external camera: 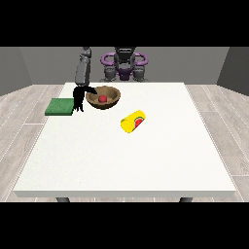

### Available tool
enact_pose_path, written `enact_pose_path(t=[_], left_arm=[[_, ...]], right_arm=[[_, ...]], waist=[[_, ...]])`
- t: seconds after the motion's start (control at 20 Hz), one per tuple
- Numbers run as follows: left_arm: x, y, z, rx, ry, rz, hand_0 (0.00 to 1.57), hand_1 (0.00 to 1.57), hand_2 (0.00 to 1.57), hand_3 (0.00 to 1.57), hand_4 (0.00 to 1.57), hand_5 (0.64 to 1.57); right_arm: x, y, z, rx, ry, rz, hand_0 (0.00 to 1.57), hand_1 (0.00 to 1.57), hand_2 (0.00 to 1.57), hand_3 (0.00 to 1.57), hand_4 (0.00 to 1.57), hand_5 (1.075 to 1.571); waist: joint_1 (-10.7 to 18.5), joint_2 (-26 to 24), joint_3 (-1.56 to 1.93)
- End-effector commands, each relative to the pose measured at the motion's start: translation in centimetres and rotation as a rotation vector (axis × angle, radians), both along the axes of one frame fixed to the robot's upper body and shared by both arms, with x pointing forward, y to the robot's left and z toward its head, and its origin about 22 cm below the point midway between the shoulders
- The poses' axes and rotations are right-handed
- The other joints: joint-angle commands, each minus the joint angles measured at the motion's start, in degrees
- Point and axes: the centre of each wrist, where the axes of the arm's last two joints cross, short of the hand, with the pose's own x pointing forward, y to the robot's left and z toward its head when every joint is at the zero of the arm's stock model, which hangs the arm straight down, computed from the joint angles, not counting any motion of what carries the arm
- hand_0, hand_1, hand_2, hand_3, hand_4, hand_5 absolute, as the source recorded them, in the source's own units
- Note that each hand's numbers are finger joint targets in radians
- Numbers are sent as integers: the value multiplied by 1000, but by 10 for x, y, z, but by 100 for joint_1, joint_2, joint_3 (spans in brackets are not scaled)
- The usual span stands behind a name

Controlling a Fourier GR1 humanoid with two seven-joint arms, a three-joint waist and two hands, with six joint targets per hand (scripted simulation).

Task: Pick the cup and pour the ball into the bowl, then pick the bowl and place it on the pad

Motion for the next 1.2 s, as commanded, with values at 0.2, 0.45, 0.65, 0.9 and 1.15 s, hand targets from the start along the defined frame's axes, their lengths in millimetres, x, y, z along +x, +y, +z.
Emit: enact_pose_path(t=[0.2, 0.45, 0.65, 0.9, 1.15], left_arm=[[3, -13, 16, -7, -6, -57, 0, 0, 0, 0, 0, 1540], [-7, -6, 44, 6, -62, -43, 0, 0, 0, 0, 0, 1538], [-1, -7, 24, -7, -27, -77, 0, 0, 0, 0, 0, 1537], [3, 6, 3, -14, 41, -40, 0, 0, 0, 0, 0, 1547], [1, 37, -31, -54, 126, 48, 0, 0, 0, 0, 0, 1548]], right_arm=[[14, 49, -2, -10, 116, -4, 0, 0, 0, 0, 434, 1569], [13, 66, -1, -59, 120, -9, 0, 0, 0, 0, 416, 1570], [-8, 52, -25, -102, 272, -95, 1571, 1571, 1571, 861, 868, 1421], [-14, 47, -19, -315, 315, -134, 1571, 1571, 1571, 1571, 1175, 1448], [12, 28, 37, -446, 390, -112, 1571, 1571, 1571, 1571, 1226, 1472]], waist=[[379, 116, 122], [452, 368, 125], [551, 214, 116], [378, -102, 102], [-72, -650, 98]])
